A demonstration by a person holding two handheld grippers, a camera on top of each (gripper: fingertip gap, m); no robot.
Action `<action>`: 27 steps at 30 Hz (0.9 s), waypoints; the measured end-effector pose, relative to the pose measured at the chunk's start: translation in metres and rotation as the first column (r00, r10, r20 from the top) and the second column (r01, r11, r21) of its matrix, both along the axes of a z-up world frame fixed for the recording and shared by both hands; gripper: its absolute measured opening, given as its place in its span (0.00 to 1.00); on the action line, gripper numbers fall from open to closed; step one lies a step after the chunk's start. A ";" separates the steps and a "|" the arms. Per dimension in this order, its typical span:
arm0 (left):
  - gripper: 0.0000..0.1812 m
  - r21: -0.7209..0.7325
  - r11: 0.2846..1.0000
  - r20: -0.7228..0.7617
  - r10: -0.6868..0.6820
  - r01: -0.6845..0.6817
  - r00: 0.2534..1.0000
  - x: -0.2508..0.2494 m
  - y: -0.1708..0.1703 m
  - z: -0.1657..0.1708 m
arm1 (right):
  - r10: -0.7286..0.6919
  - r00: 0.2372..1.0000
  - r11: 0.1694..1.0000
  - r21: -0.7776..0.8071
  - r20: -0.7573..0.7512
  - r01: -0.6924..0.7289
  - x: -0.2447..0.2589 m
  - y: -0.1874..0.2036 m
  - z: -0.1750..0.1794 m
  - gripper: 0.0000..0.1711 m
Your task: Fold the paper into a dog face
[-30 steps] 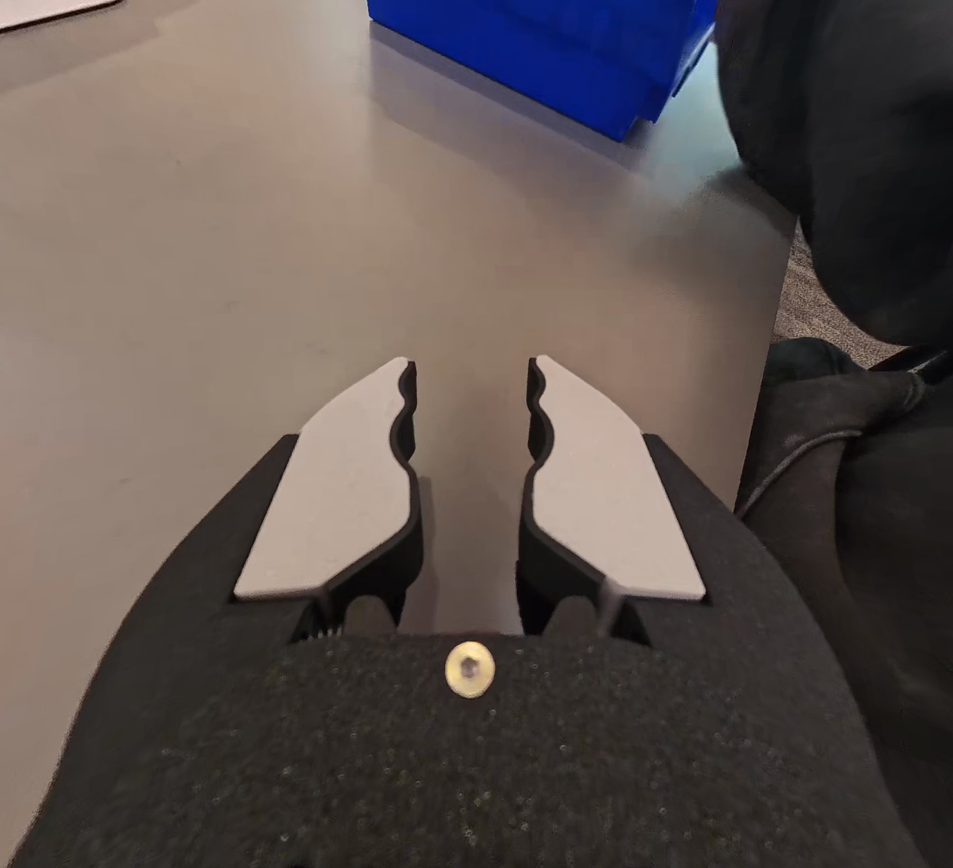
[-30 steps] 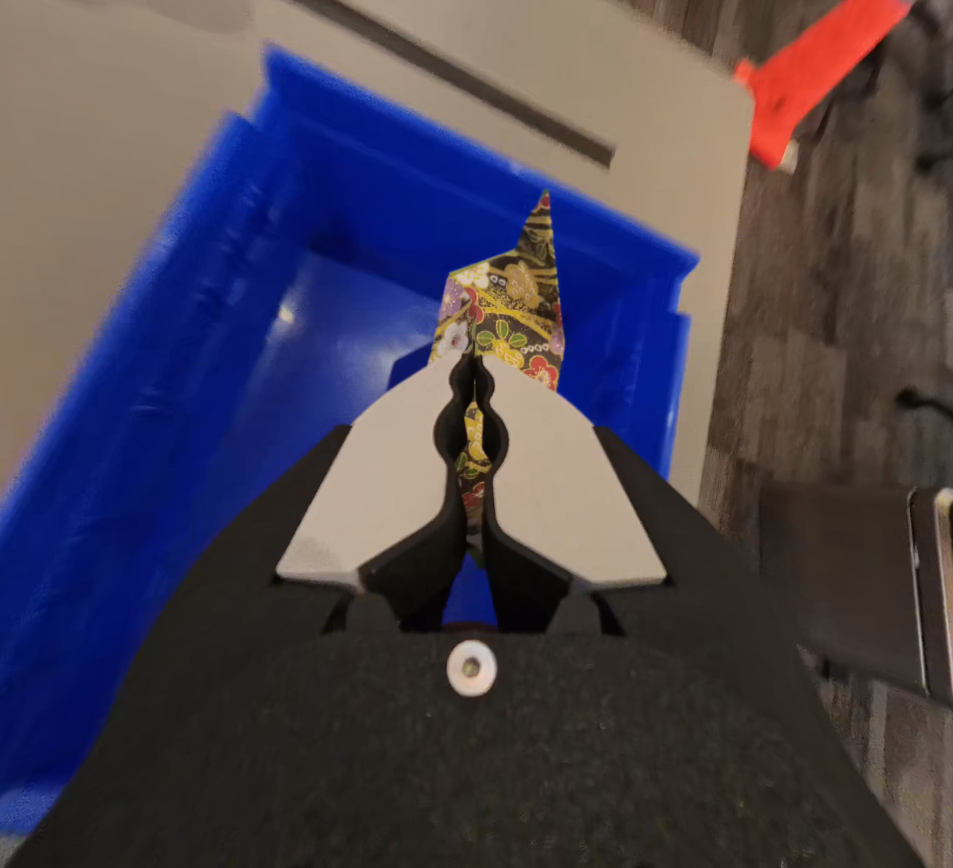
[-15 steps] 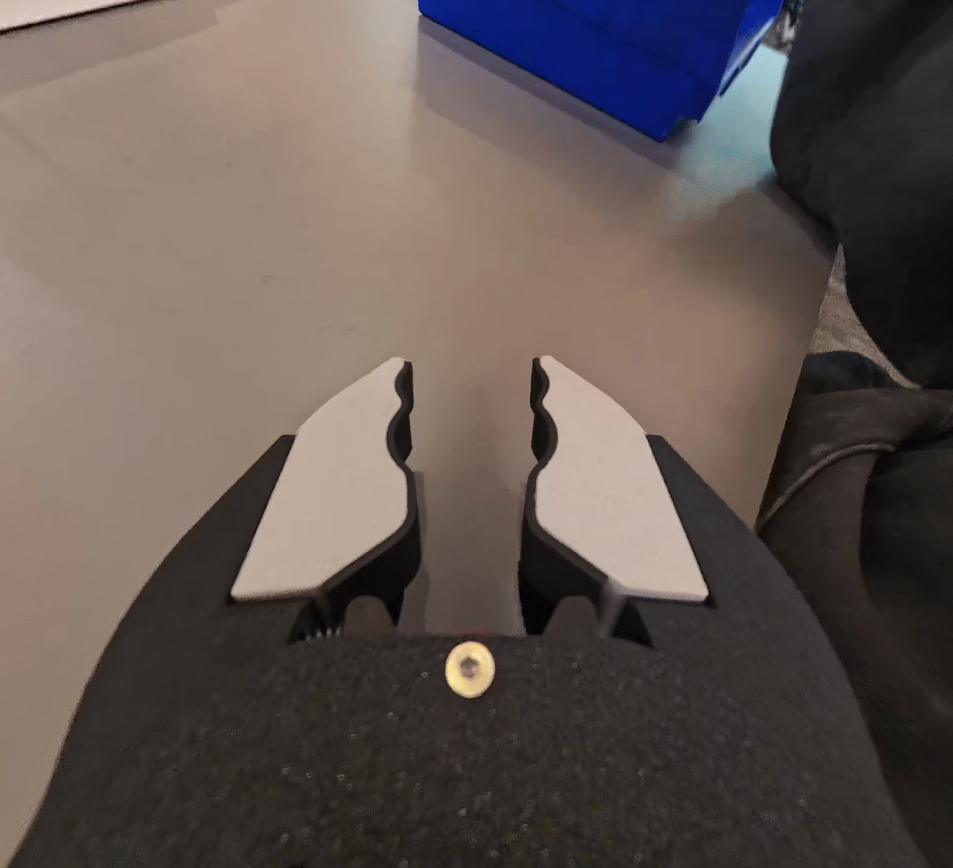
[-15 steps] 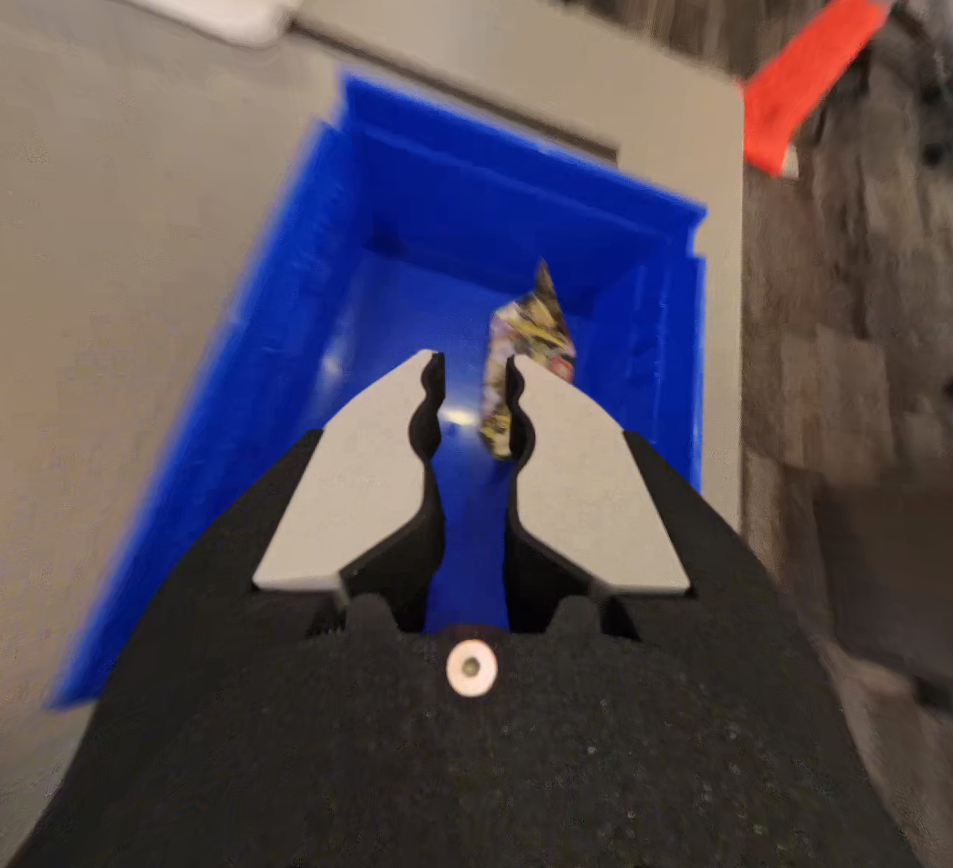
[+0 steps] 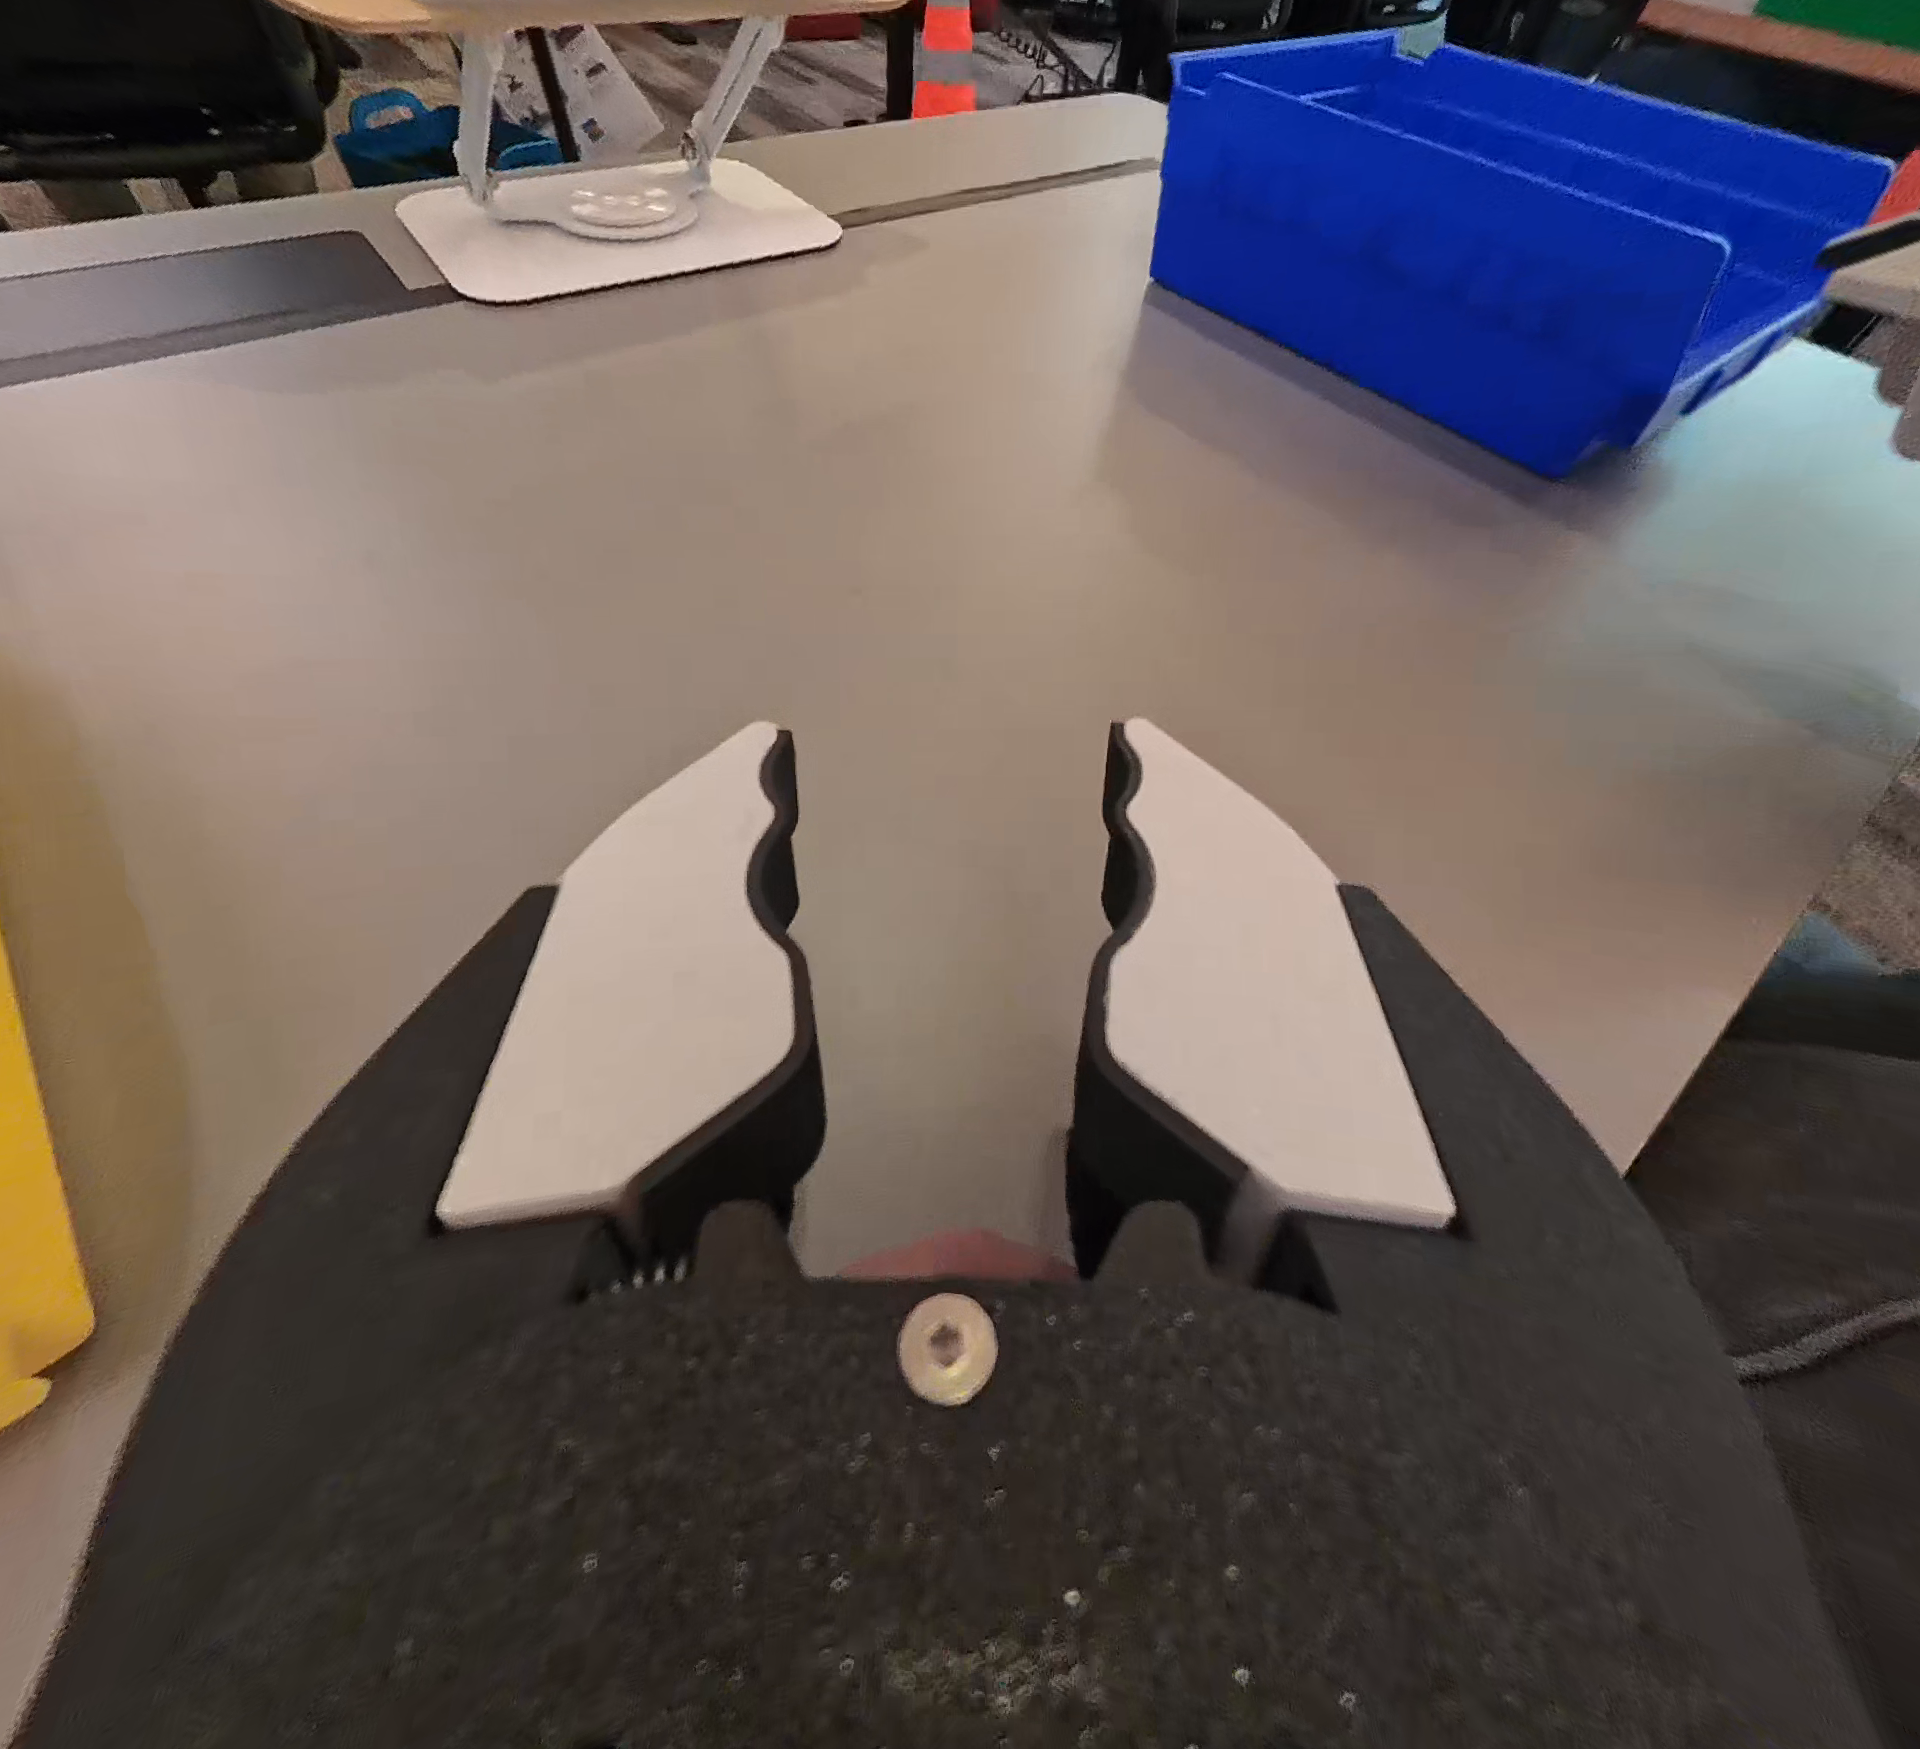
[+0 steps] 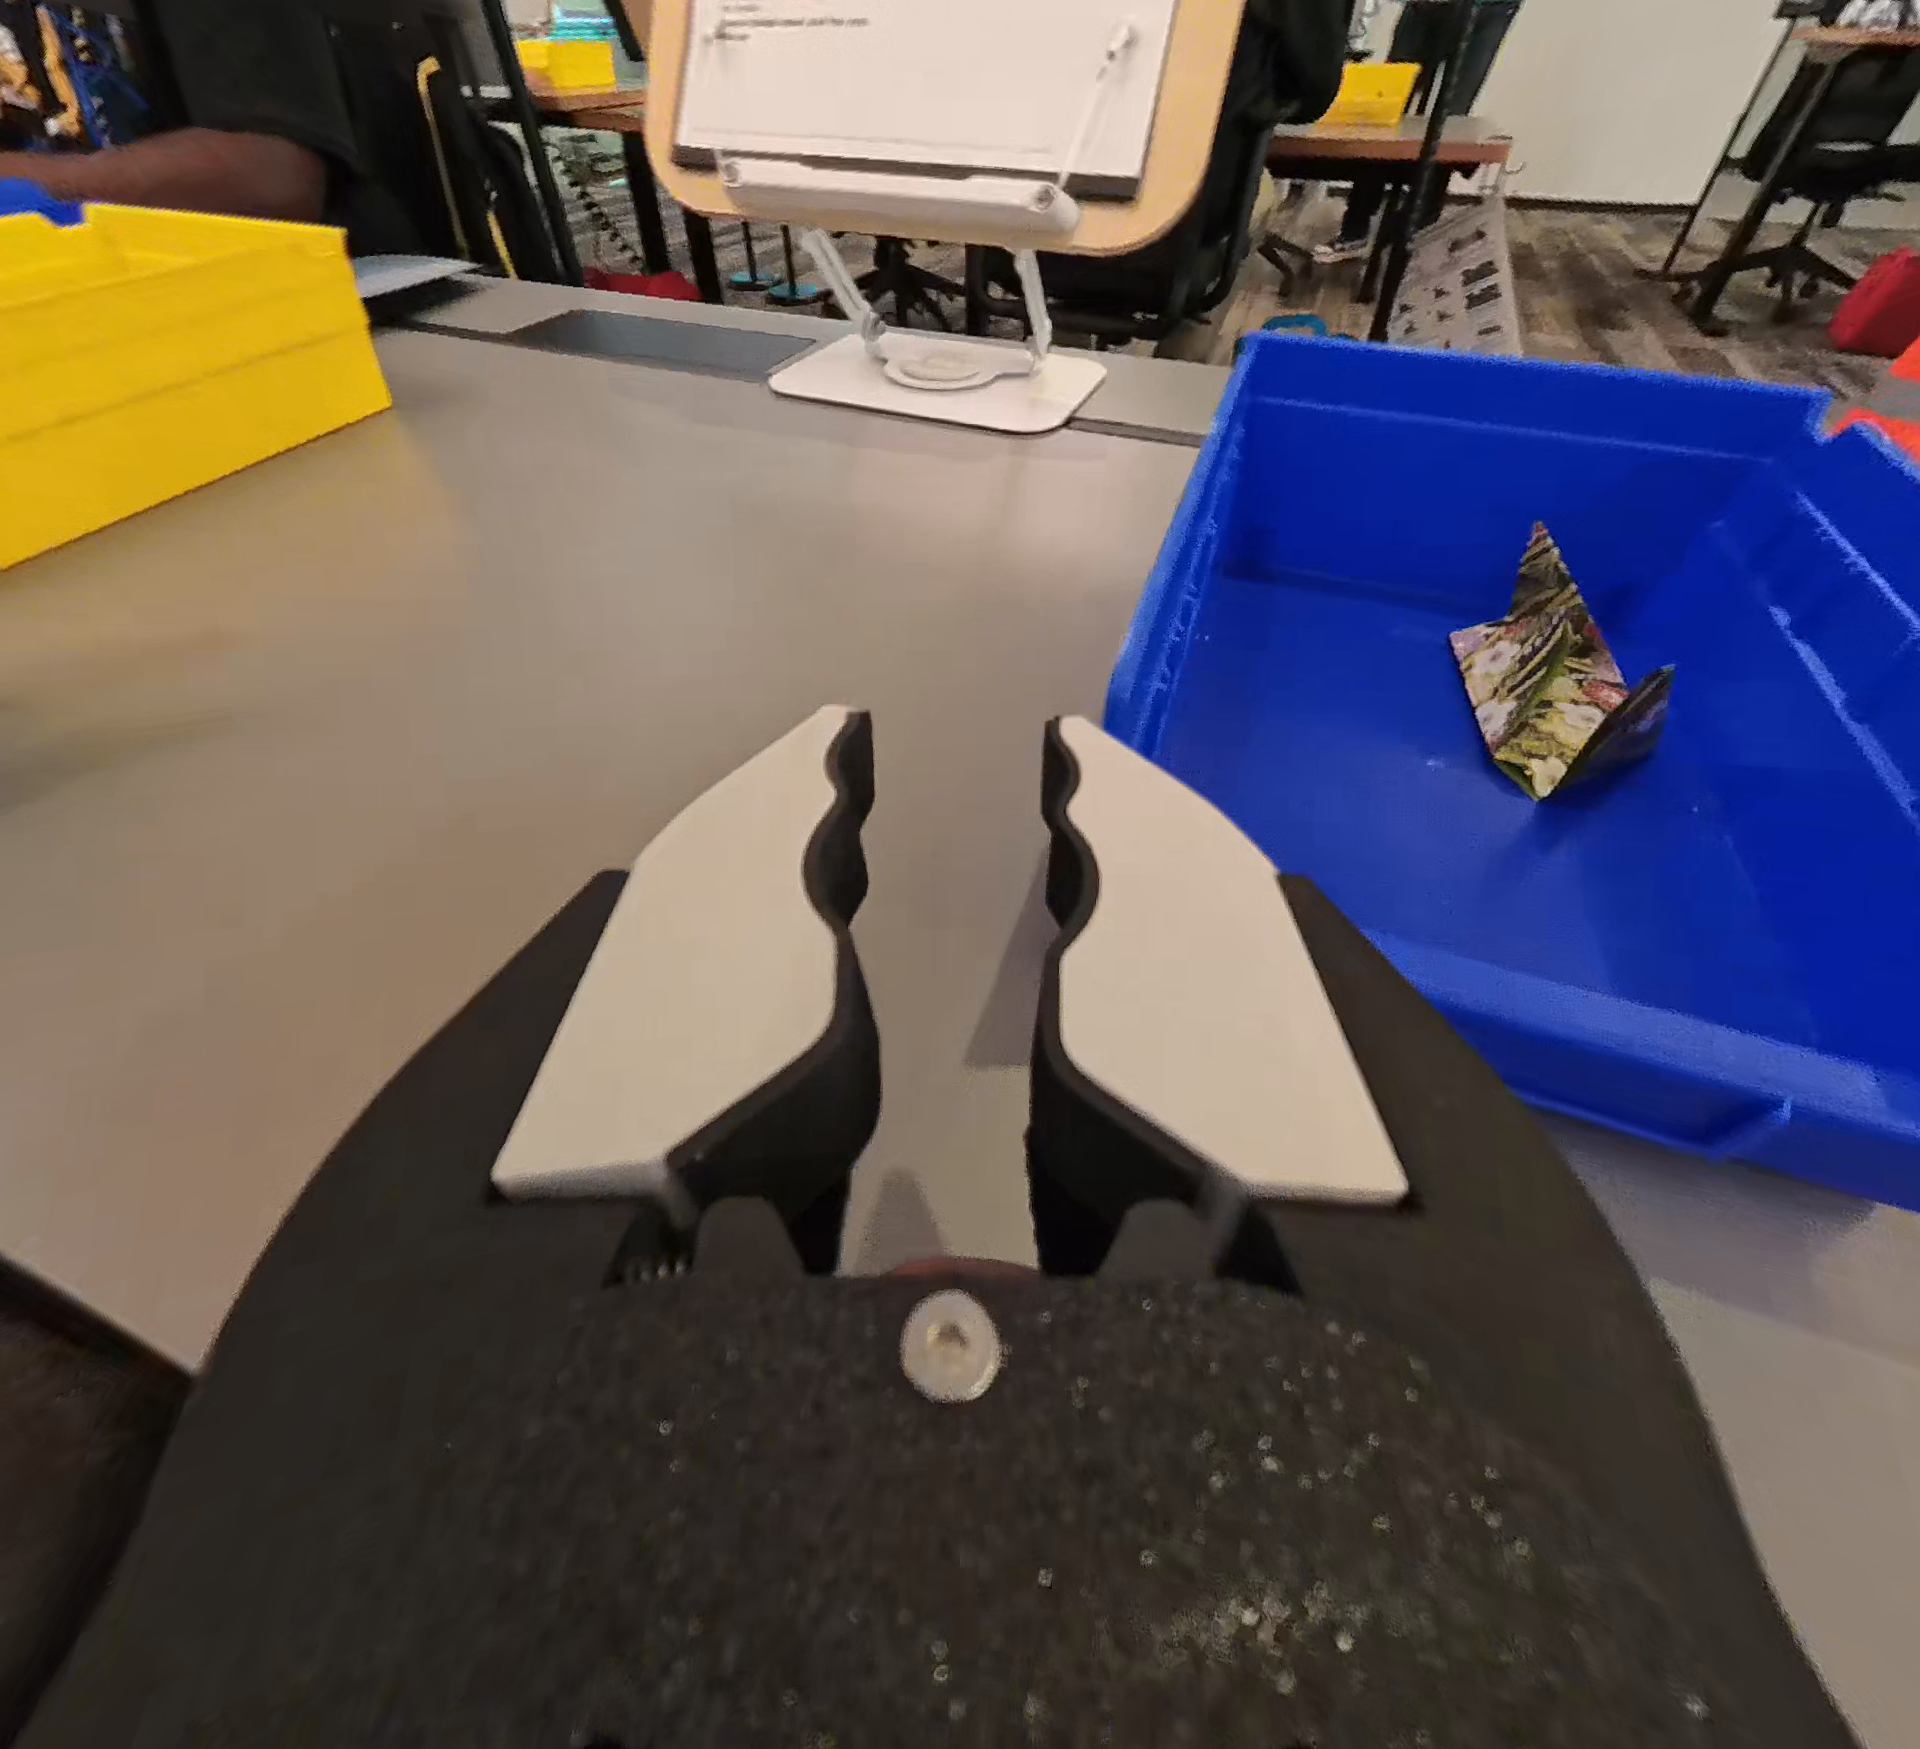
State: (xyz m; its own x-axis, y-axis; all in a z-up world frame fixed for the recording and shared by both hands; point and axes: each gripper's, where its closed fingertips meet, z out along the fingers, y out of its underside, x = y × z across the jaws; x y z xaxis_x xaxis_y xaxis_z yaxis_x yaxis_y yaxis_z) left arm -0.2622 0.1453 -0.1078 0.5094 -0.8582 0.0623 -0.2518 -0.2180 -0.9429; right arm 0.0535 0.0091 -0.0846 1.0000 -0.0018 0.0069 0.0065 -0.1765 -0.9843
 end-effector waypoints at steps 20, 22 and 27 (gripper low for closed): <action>0.52 -0.036 0.948 -0.399 0.276 -0.315 0.874 -0.174 0.131 0.027 | 0.108 0.994 0.992 -0.068 -0.029 -0.109 -0.015 0.006 -0.020 0.17; 0.52 -0.102 0.931 -0.481 0.263 -0.351 0.836 -0.192 0.162 0.004 | 0.117 0.992 0.990 -0.074 -0.041 -0.120 -0.016 0.008 -0.021 0.17; 0.55 -0.254 0.908 -0.594 0.125 -0.333 0.795 -0.192 0.214 -0.048 | 0.133 0.991 0.988 -0.074 -0.023 -0.134 -0.019 0.014 -0.022 0.17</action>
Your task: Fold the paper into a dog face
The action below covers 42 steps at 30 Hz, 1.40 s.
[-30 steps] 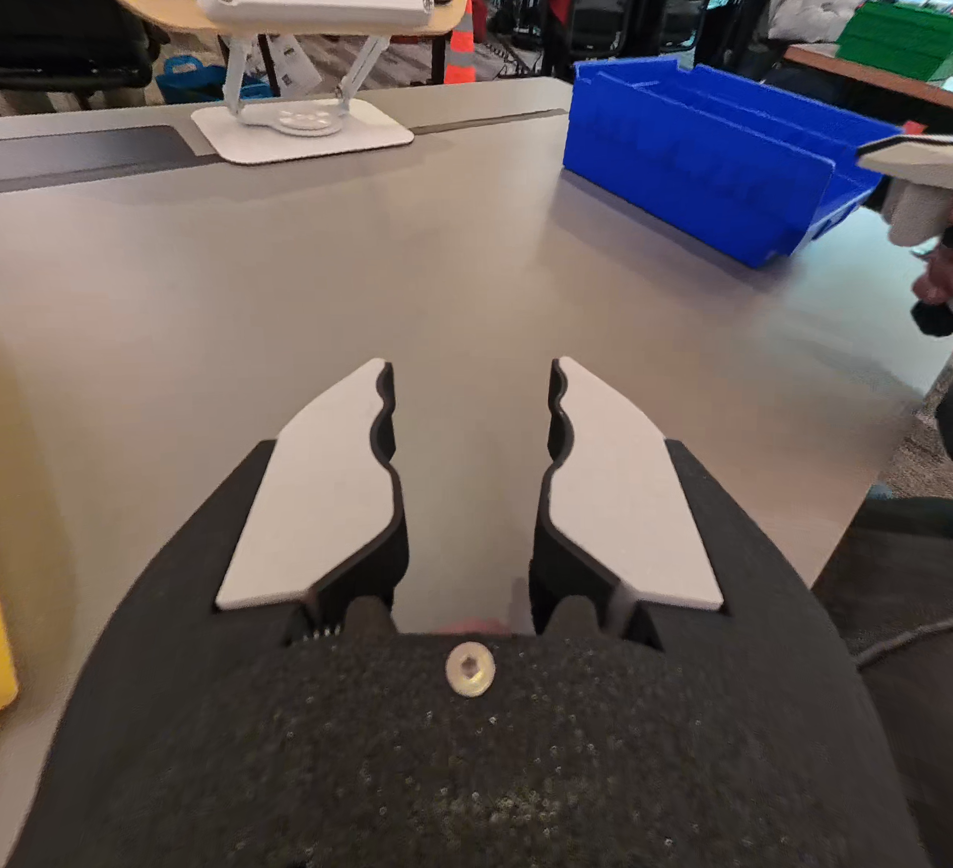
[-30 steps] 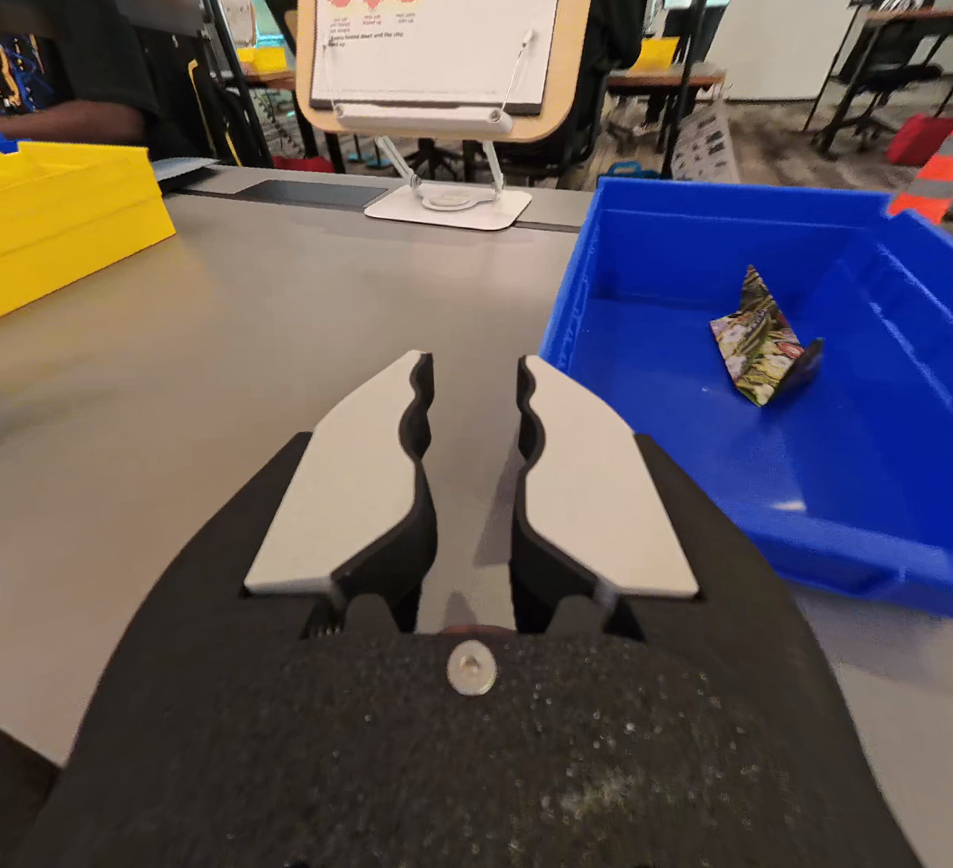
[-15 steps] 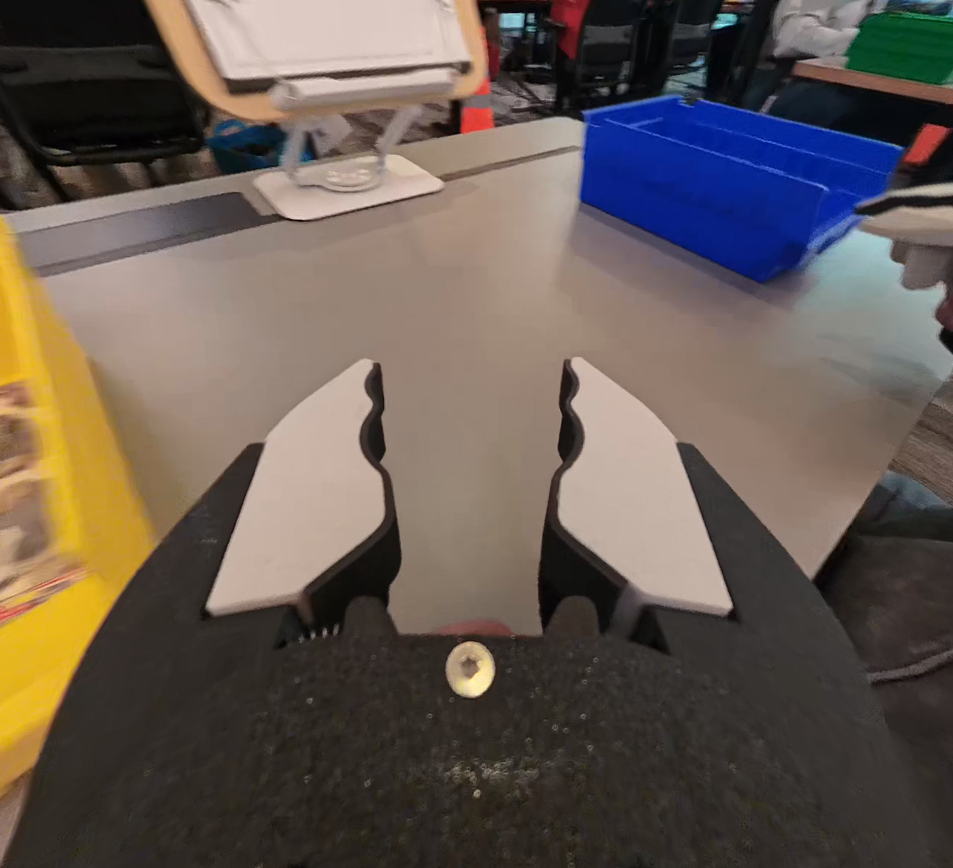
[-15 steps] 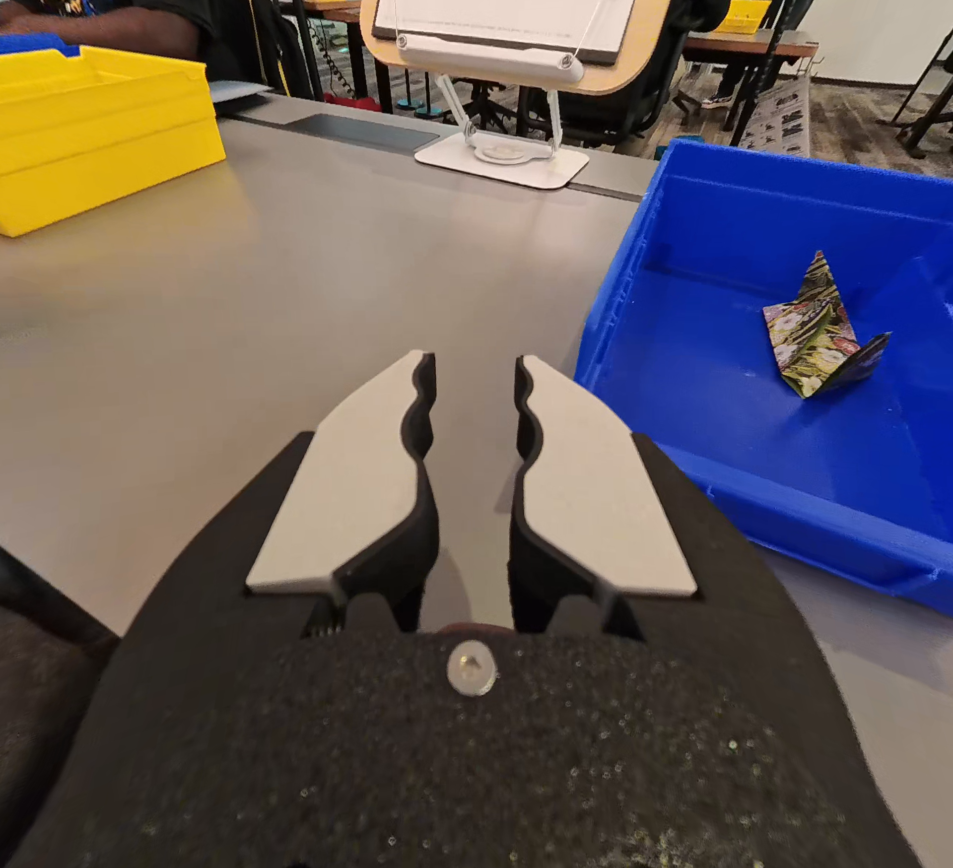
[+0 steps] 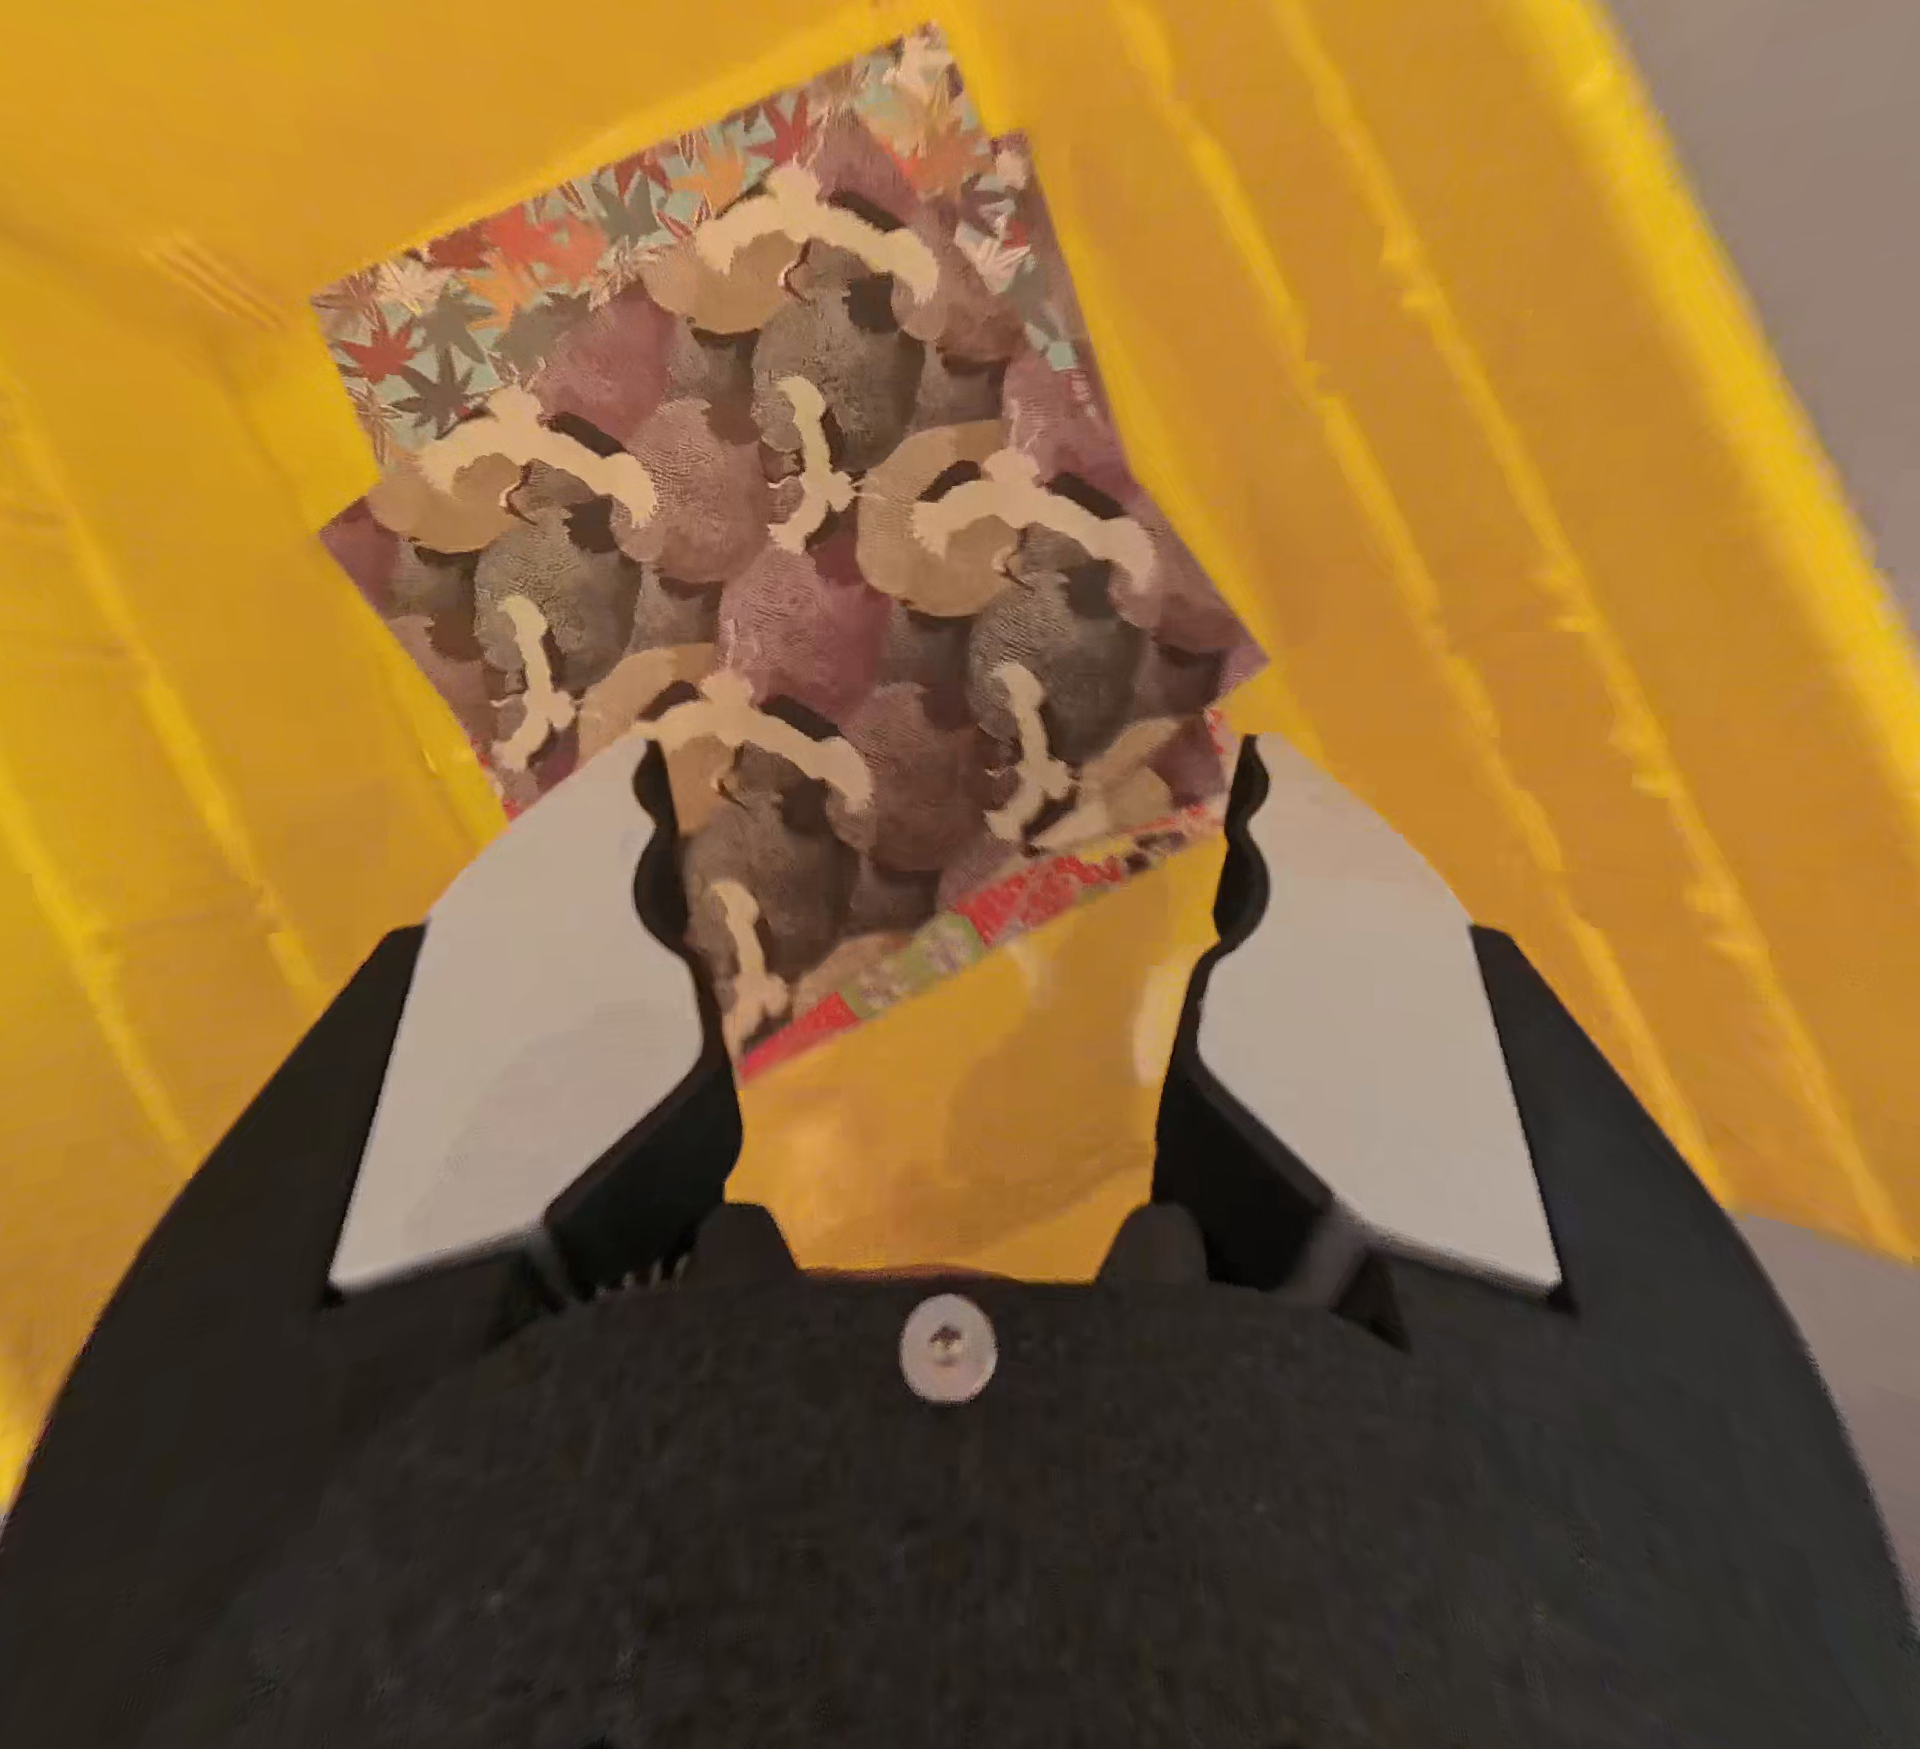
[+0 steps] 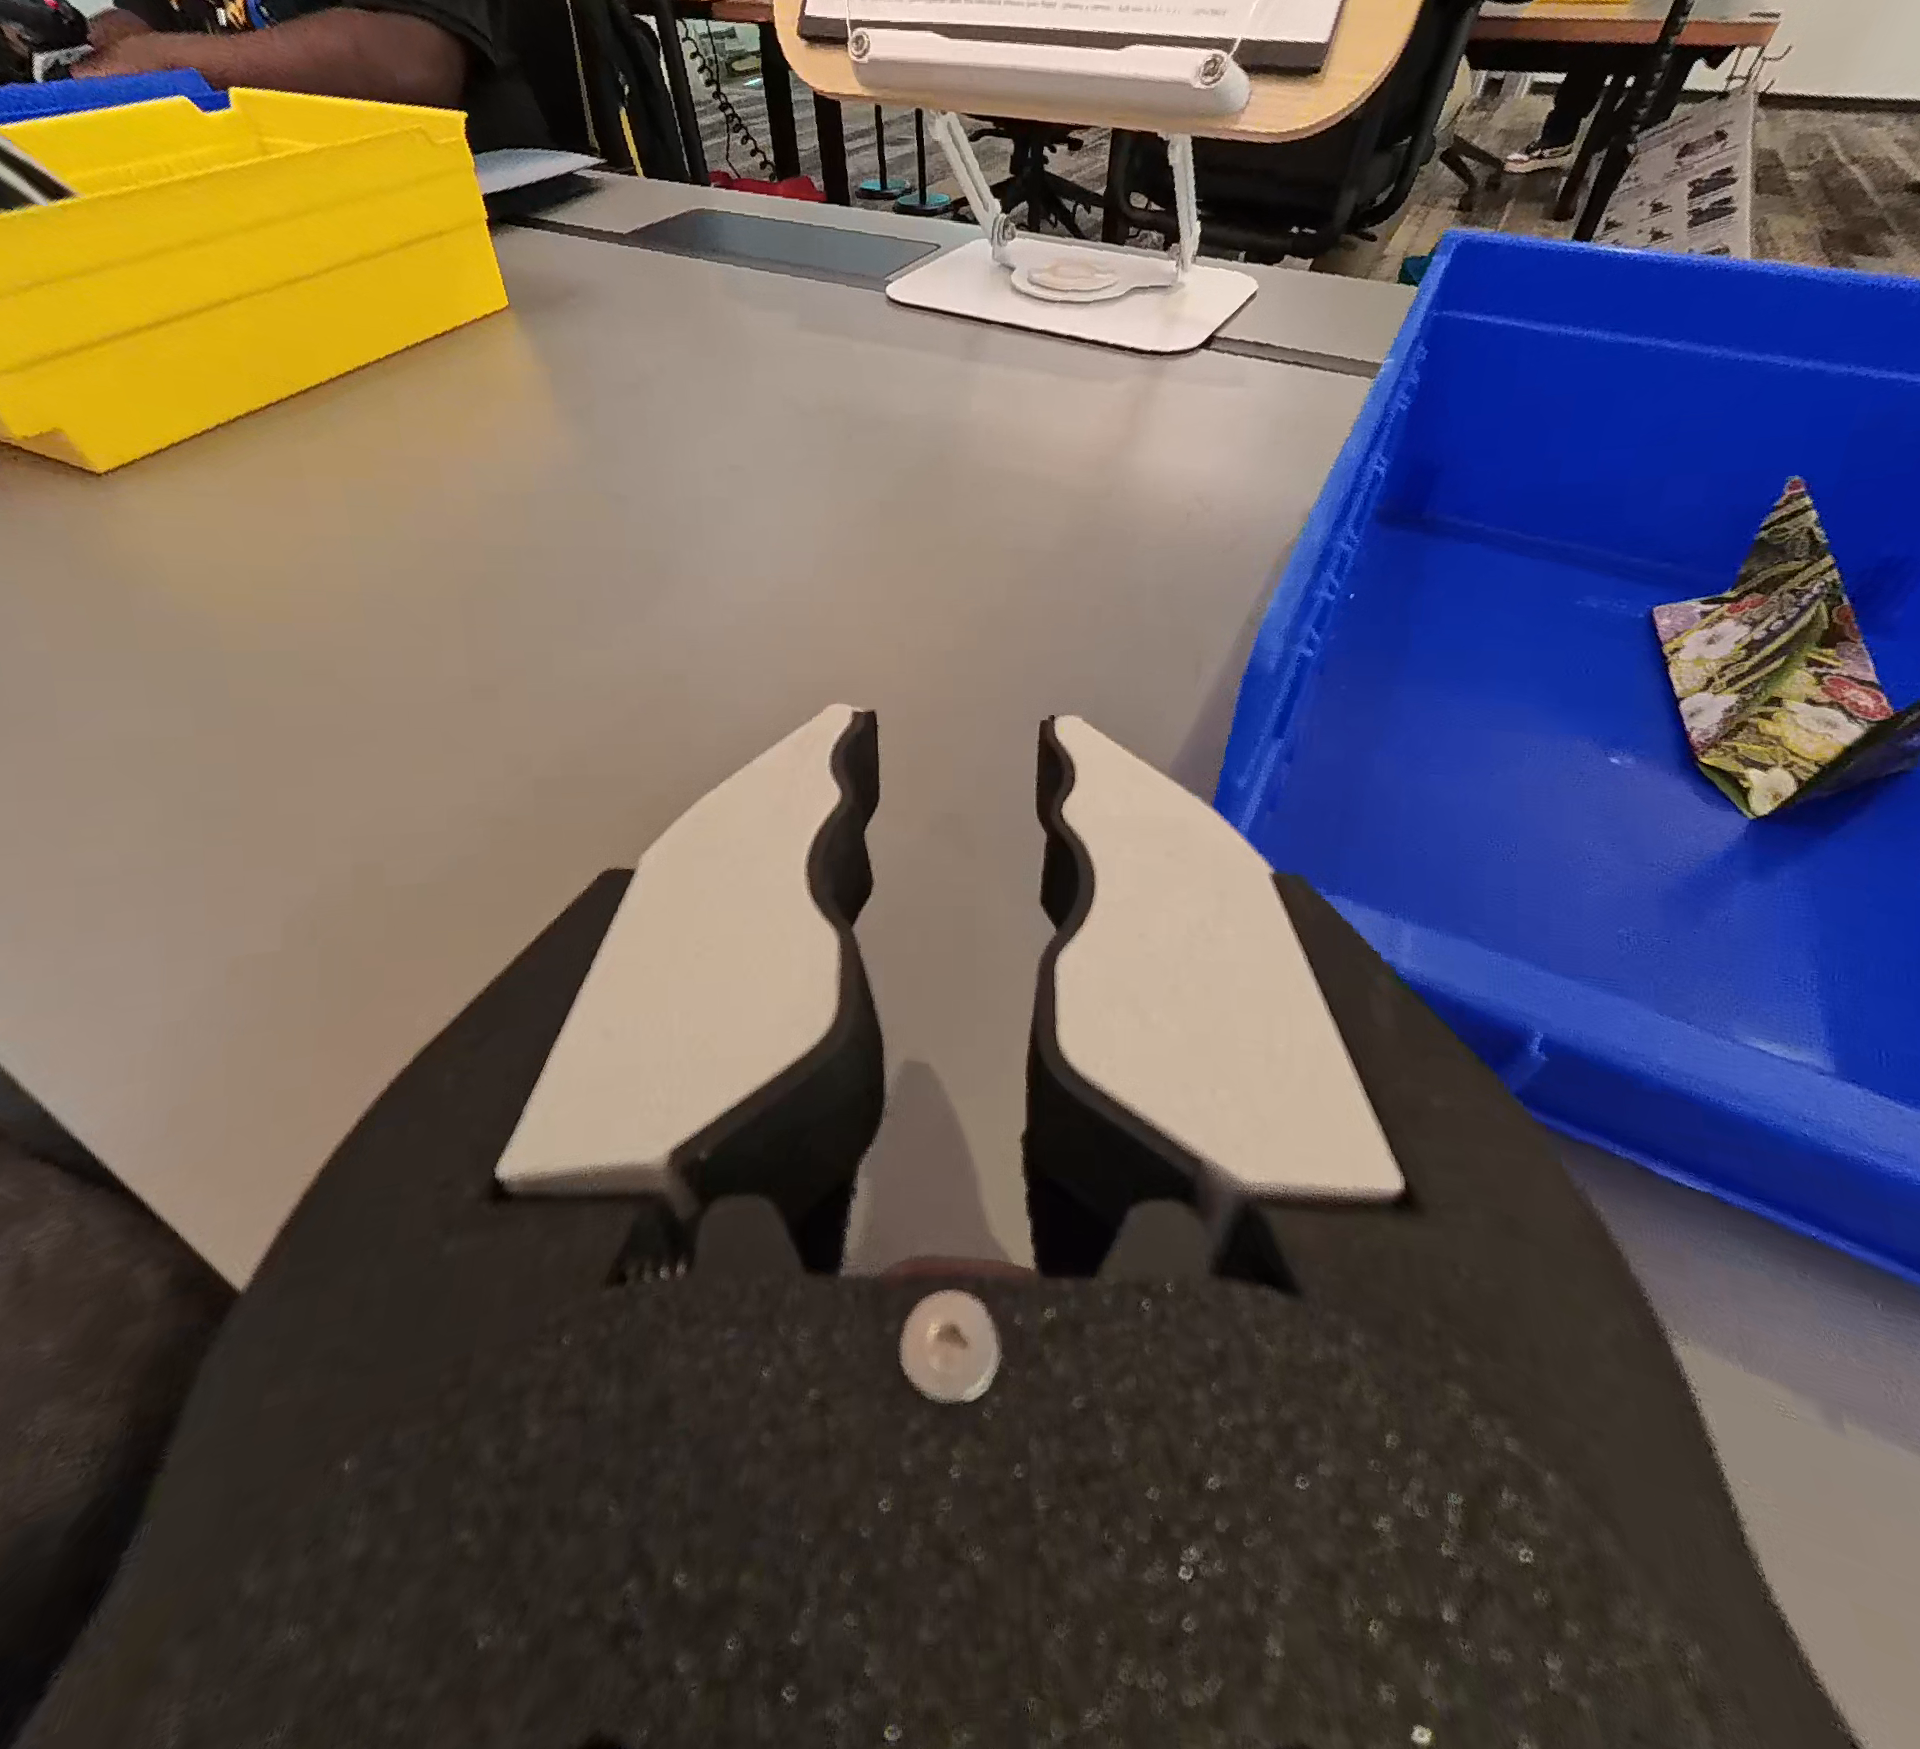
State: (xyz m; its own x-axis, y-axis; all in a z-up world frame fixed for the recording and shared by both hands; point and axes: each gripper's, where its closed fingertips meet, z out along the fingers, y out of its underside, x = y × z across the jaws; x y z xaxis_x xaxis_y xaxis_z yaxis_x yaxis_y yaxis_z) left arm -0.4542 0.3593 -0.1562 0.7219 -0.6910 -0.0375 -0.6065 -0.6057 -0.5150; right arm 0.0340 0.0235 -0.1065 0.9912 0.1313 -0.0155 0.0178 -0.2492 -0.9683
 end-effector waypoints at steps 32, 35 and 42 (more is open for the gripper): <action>0.36 -0.110 0.994 -0.064 -0.022 0.014 0.998 -0.010 0.013 -0.026 | 0.202 0.976 0.979 0.019 0.087 -0.204 -0.085 0.040 0.017 0.15; 0.38 -0.099 0.995 0.006 -0.004 0.004 1.000 -0.014 0.010 -0.005 | 0.204 0.976 0.979 0.012 0.079 -0.206 -0.083 0.040 0.014 0.15; 0.53 -0.154 0.986 -0.071 0.051 -0.061 0.996 -0.025 0.002 -0.015 | 0.231 0.972 0.973 -0.020 0.047 -0.230 -0.082 0.038 0.001 0.15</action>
